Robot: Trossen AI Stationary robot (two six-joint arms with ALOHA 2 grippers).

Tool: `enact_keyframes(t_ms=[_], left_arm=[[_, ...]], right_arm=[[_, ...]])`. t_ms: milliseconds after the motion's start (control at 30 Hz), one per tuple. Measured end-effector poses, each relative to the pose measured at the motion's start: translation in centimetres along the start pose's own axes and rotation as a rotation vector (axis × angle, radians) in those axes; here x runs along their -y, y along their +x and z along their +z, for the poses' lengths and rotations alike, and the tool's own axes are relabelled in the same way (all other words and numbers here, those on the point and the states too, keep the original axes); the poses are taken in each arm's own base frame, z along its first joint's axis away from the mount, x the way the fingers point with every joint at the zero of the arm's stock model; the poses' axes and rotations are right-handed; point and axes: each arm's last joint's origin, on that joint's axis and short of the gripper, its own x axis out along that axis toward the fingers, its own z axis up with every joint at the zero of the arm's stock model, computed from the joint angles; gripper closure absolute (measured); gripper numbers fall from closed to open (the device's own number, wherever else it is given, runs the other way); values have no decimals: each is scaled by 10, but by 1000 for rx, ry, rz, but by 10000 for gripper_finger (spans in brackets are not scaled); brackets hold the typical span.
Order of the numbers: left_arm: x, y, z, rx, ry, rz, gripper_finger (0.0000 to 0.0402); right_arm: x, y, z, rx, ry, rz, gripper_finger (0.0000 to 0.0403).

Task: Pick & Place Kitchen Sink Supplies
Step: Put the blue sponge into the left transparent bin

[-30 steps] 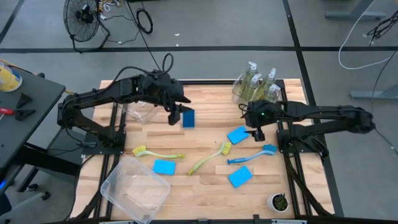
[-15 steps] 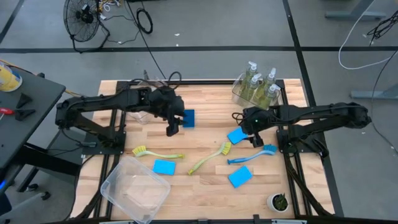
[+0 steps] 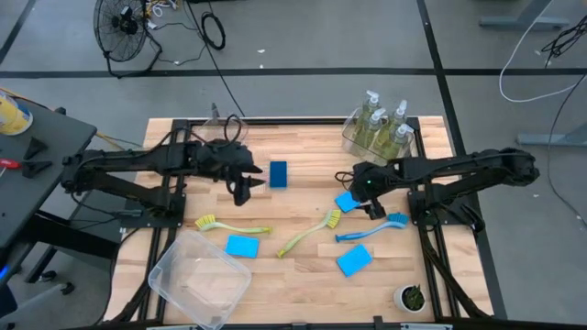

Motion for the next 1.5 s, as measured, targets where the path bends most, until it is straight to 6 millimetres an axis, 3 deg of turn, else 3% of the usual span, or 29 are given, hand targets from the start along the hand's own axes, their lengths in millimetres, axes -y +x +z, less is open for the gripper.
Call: enact_keyframes(t_ms=[267, 700, 1000, 1500], left_arm=[[0, -8, 3, 63, 24, 28, 230], [1, -10, 14, 172, 15, 15, 230], [1, -10, 15, 183, 14, 14, 230], [0, -9, 15, 189, 12, 24, 230]], right_arm=[[4, 17, 0, -90, 23, -75, 69], [7, 9, 9, -43, 135, -80, 69], [-5, 6, 0, -169, 53, -21, 69], [-17, 18, 2, -99, -156, -52, 71]])
